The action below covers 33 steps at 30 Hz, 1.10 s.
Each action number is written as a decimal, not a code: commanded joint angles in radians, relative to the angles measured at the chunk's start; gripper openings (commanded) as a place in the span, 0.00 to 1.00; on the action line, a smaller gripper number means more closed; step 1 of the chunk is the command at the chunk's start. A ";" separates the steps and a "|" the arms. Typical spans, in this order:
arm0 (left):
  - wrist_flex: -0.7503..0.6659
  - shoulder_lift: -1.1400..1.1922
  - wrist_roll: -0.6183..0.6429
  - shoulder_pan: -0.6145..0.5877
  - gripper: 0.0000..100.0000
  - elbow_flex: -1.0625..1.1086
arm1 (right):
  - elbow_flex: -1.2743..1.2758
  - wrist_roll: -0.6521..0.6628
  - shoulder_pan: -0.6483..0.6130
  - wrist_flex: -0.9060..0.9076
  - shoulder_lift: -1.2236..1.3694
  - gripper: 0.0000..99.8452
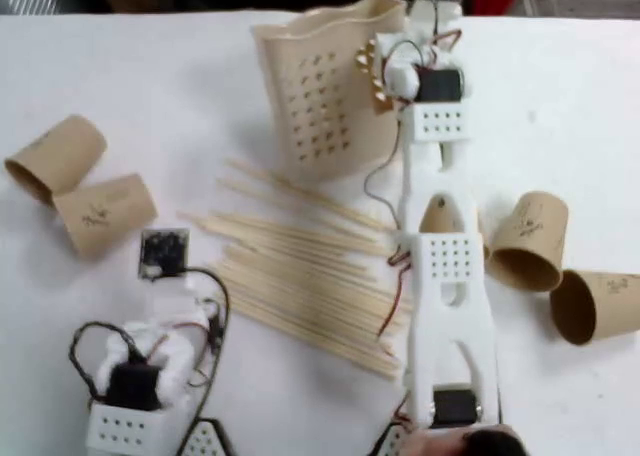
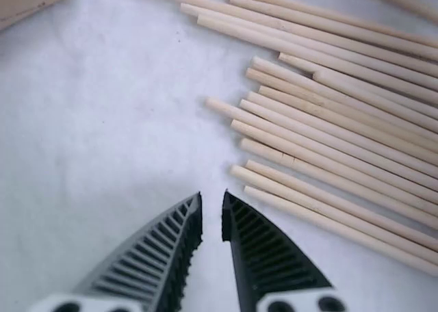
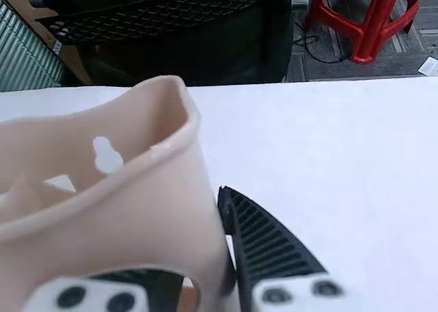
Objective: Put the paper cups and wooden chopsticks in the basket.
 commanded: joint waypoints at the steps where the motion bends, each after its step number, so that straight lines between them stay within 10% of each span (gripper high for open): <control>1: 0.005 -0.005 -0.005 -0.012 0.08 -0.005 | -0.034 -0.021 -0.021 0.004 -0.120 0.01; 33: -0.018 -0.005 -0.008 -0.067 0.08 -0.005 | 0.092 0.130 -0.024 0.524 -0.415 0.01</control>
